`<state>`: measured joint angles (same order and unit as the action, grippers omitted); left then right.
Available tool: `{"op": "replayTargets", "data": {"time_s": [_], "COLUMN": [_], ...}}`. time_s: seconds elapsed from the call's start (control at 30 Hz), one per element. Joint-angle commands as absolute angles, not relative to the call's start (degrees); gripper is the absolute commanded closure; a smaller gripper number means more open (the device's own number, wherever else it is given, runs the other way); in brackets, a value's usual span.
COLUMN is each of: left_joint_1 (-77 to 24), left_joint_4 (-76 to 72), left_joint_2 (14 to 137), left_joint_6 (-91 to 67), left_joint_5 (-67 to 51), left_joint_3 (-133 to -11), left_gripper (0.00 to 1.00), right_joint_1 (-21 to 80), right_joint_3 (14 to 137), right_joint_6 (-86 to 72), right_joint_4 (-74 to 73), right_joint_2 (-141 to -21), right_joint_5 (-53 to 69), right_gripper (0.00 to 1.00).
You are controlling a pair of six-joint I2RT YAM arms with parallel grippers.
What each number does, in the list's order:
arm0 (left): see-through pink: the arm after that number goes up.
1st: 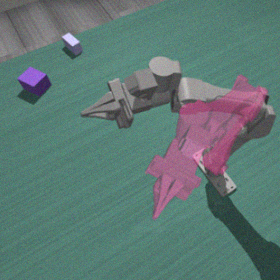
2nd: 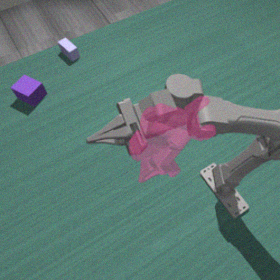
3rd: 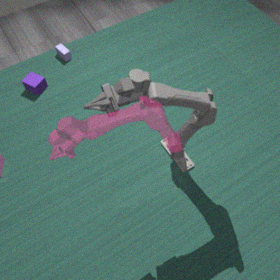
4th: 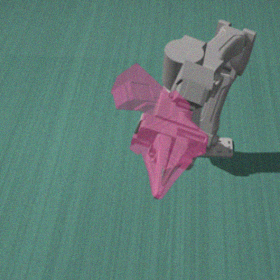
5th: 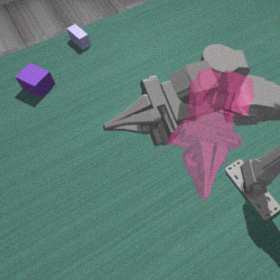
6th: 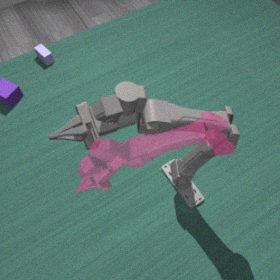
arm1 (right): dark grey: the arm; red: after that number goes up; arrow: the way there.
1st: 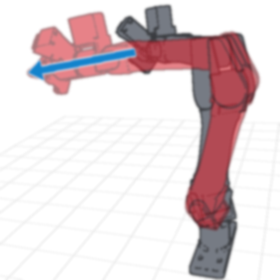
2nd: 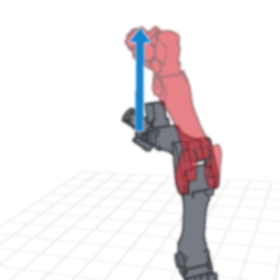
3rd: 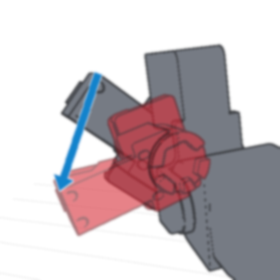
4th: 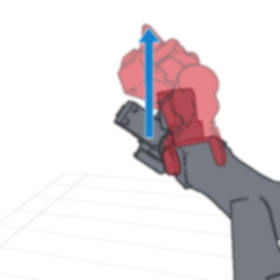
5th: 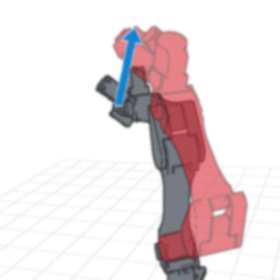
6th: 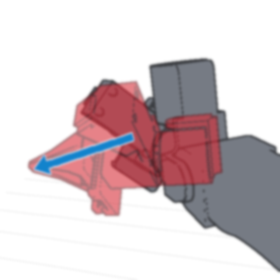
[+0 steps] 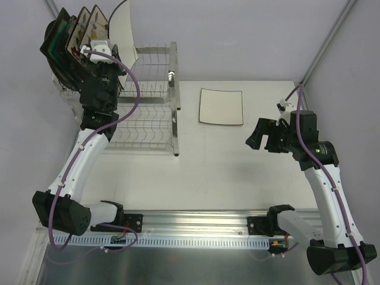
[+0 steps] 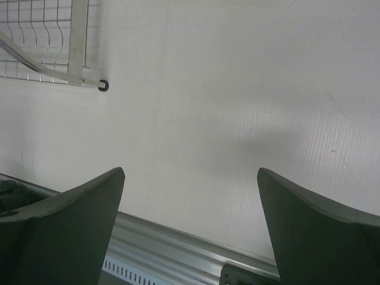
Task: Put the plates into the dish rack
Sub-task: Insert the plate into the dish rack
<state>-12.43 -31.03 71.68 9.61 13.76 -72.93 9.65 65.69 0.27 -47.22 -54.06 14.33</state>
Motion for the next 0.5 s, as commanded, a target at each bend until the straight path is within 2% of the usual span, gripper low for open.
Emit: {"op": "replayTargets", "data": {"time_s": [0.0,0.47], "left_joint_1": [-12.2,-12.1], "left_joint_4": [-43.2,-42.2], "left_joint_2": [66.4,63.6], "left_joint_6": [8.8,8.9], "left_joint_5": [13.9,14.0], "left_joint_3": [-73.1,-68.2], "left_gripper": [1.00,1.00], "right_joint_1": [10.1,10.3], "right_joint_3": [67.8,66.9], "right_joint_6": [1.1,1.1], "right_joint_4": [-47.3,-46.8], "right_joint_2": [-53.3,-53.1], "right_joint_5": [14.9,14.8], "right_gripper": [0.00,0.00]}}
